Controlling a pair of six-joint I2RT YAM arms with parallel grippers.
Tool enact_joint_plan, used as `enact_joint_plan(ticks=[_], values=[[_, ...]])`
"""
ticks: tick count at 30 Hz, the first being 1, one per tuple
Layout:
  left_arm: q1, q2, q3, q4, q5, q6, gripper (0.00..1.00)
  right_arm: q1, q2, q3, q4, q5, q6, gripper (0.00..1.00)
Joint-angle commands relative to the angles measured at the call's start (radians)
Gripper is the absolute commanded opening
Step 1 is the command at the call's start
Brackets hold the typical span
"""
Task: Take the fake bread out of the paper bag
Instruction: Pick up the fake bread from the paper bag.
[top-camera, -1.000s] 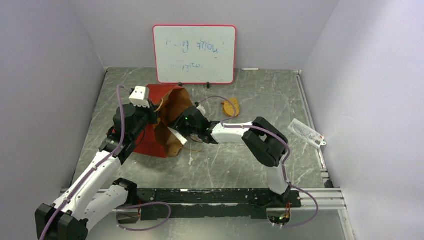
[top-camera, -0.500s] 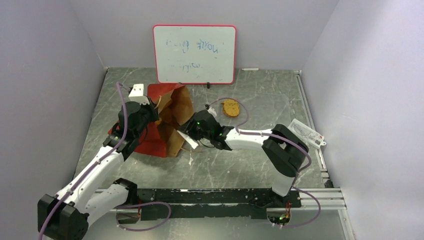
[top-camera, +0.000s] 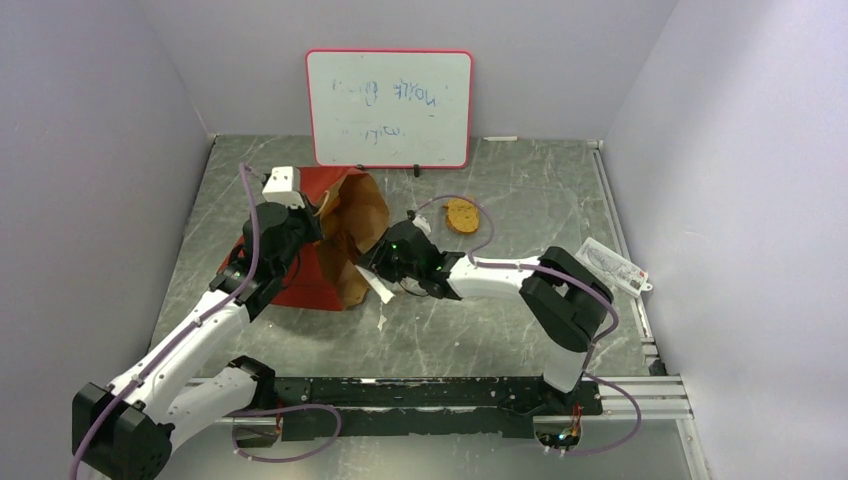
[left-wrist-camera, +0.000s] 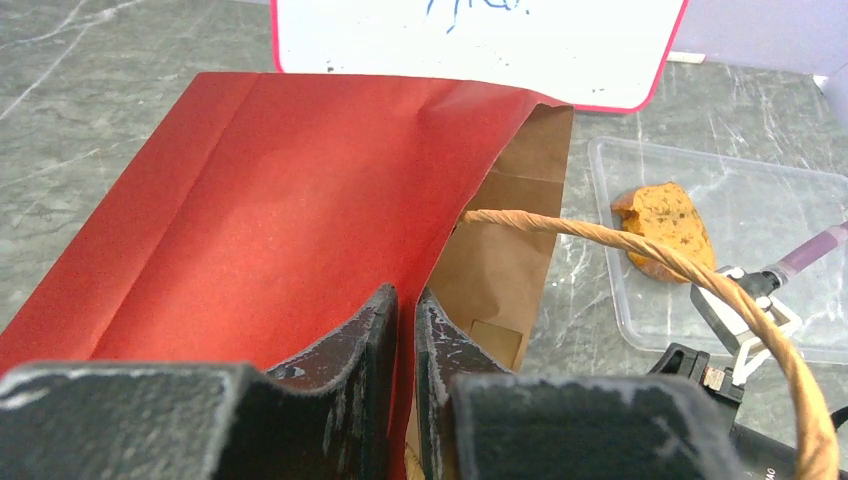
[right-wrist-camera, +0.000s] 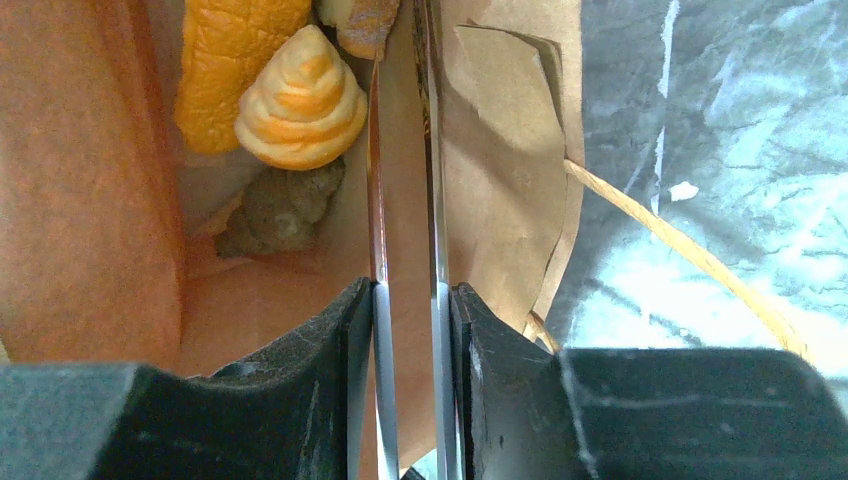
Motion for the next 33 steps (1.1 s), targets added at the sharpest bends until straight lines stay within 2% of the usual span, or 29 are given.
enact_joint_plan(ticks=[1,7,16,33], values=[[-0.012,-0.032,0.030,0.000,-0.040,0.006,0.07,-0.001,-0.024,-0.036,0.081,-0.011,0.020,0.17],[-0.012,-0.037,0.020,0.005,-0.030,0.015,0.07,-0.001,-0.078,-0.097,0.111,-0.010,0.036,0.28],[-0.013,-0.028,0.016,0.013,-0.011,0.027,0.07,-0.001,-0.039,-0.053,0.130,-0.041,0.039,0.43],[-0.015,-0.037,0.018,0.016,0.026,0.054,0.07,-0.016,0.122,0.136,0.076,-0.095,0.047,0.44]])
